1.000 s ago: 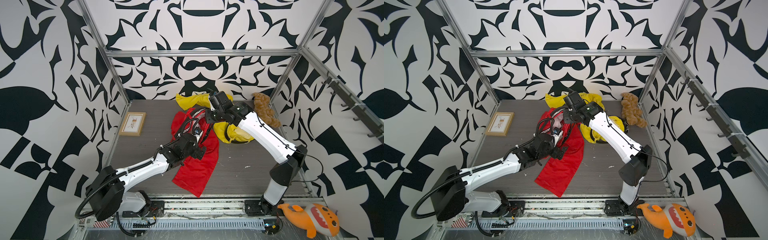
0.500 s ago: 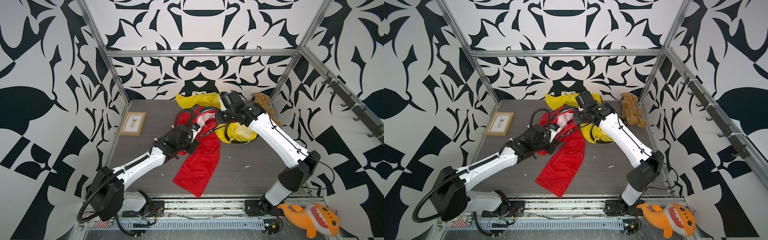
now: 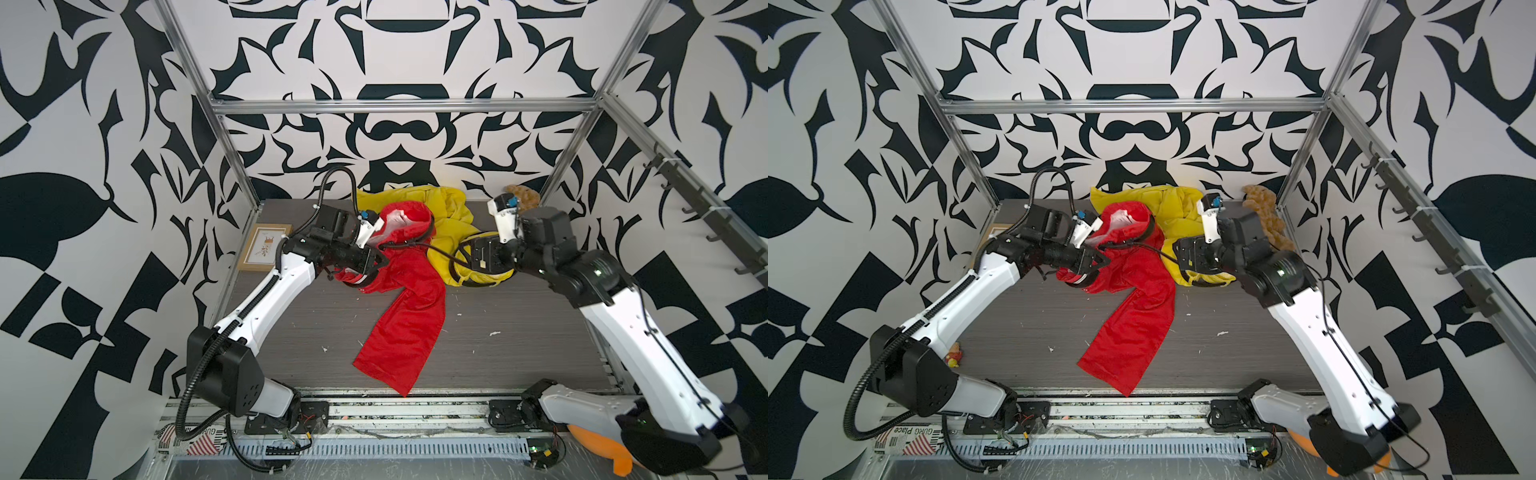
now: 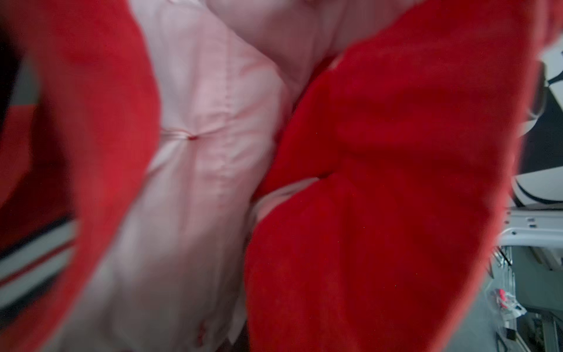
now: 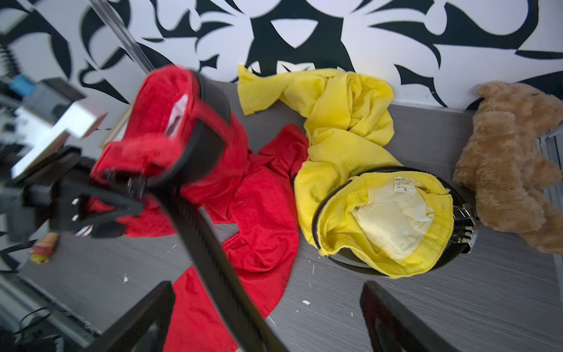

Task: Remove the belt from the trousers
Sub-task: Adjust the trousers at the center of the board.

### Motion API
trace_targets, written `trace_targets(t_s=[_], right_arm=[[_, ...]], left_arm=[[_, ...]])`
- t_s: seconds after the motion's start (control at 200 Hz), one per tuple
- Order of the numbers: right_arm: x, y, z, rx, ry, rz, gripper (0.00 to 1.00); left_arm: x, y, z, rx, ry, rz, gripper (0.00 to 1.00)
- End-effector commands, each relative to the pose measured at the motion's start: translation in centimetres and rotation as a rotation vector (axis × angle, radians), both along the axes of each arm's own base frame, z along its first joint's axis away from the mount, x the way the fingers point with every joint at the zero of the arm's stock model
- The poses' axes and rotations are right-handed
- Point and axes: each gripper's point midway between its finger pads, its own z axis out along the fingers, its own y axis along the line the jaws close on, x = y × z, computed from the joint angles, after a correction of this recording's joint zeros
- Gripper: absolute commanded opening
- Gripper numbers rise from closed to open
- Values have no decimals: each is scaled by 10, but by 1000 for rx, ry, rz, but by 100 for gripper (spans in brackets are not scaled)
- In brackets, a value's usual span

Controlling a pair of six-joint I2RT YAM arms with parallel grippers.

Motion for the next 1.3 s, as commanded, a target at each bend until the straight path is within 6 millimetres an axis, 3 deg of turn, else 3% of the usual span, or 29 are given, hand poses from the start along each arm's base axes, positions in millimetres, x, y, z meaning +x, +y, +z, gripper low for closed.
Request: trace_targets(t_s=[0.0, 0.08, 0.145, 0.235, 0.36, 0.525, 0.715, 0.8, 0.865, 0.935, 1.06, 1.115, 1.14, 1.295], right_arm=[[-24, 18, -12, 71, 40, 95, 99], [-38, 34, -32, 99, 73, 149, 99], [-39, 53, -65, 96, 118, 170, 99], [-28, 68, -133, 41, 195, 131, 98], [-7, 78, -221, -42, 266, 49, 83], [9, 84, -293, -74, 369, -46, 74], [34, 118, -338, -67, 464, -53, 74], [57, 128, -347, -76, 478, -66, 76], [74, 129, -336, -62, 480, -65, 78], [85, 121, -305, -67, 445, -61, 81], [84, 116, -248, -125, 392, 12, 93], [82, 123, -230, -120, 391, 66, 95], [81, 127, -224, -122, 390, 89, 96], [85, 163, -187, -88, 378, 243, 98]], left_arm=[[-2, 0, 39, -86, 31, -40, 0], [4, 3, 47, -97, 61, -27, 0], [6, 1, 59, -116, 54, -31, 0], [3, -3, 79, -163, 25, -51, 0], [-4, -3, 91, -175, 6, -77, 0], [-22, 0, 81, -171, 59, -104, 0], [-40, -4, 42, -179, 119, -136, 0], [-52, -13, 18, -176, 133, -162, 0], [-64, -17, -4, -144, 168, -173, 0], [-73, -15, -31, -111, 245, -143, 0], [-78, 10, -78, -12, 313, 47, 0], [-82, 18, -99, 8, 354, 102, 0], [-86, 21, -97, -4, 349, 115, 0], [-99, 27, -129, 3, 454, 165, 0]])
